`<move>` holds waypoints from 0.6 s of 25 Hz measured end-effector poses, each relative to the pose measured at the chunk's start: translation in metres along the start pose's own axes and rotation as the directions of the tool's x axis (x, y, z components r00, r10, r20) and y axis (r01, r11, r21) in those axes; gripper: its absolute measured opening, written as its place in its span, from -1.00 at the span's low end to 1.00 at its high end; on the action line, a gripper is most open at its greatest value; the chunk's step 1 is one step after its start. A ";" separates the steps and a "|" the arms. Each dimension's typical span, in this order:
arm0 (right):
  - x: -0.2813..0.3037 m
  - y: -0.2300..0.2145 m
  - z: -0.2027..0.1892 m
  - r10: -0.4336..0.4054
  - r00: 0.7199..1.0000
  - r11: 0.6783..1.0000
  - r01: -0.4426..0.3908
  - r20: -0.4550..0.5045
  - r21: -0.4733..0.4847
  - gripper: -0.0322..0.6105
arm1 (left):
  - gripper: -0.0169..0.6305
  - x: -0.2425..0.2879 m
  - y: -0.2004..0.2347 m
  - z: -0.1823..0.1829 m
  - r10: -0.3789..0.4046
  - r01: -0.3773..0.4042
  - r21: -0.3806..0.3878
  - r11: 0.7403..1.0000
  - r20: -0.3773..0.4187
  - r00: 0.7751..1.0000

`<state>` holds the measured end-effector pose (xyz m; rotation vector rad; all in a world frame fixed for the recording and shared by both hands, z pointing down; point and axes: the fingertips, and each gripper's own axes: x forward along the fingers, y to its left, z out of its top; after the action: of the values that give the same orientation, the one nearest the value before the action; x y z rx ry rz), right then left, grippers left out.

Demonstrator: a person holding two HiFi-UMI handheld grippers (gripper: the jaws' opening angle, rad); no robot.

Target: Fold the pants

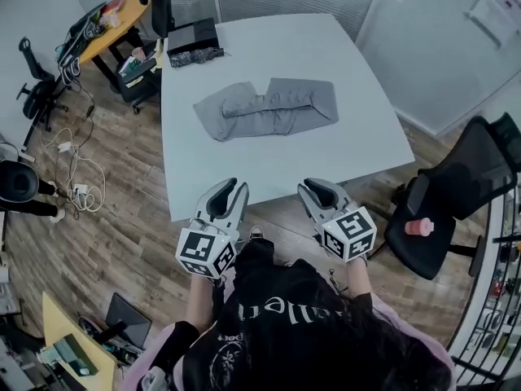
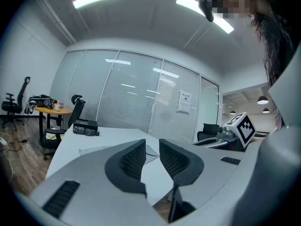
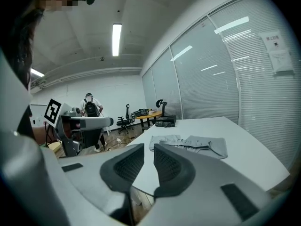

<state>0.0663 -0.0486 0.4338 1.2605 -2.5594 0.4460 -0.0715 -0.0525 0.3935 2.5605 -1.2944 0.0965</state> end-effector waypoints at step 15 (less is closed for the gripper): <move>-0.095 0.048 -0.026 0.127 0.988 0.992 -0.126 0.084 -0.017 -0.76 | -0.66 -0.084 -0.082 -0.015 0.150 -0.149 -0.023 0.989 0.059 0.987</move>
<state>0.0861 0.0575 0.4161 1.1402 -2.7198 0.4102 -0.0556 0.0639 0.3760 2.4662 -1.5016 0.0358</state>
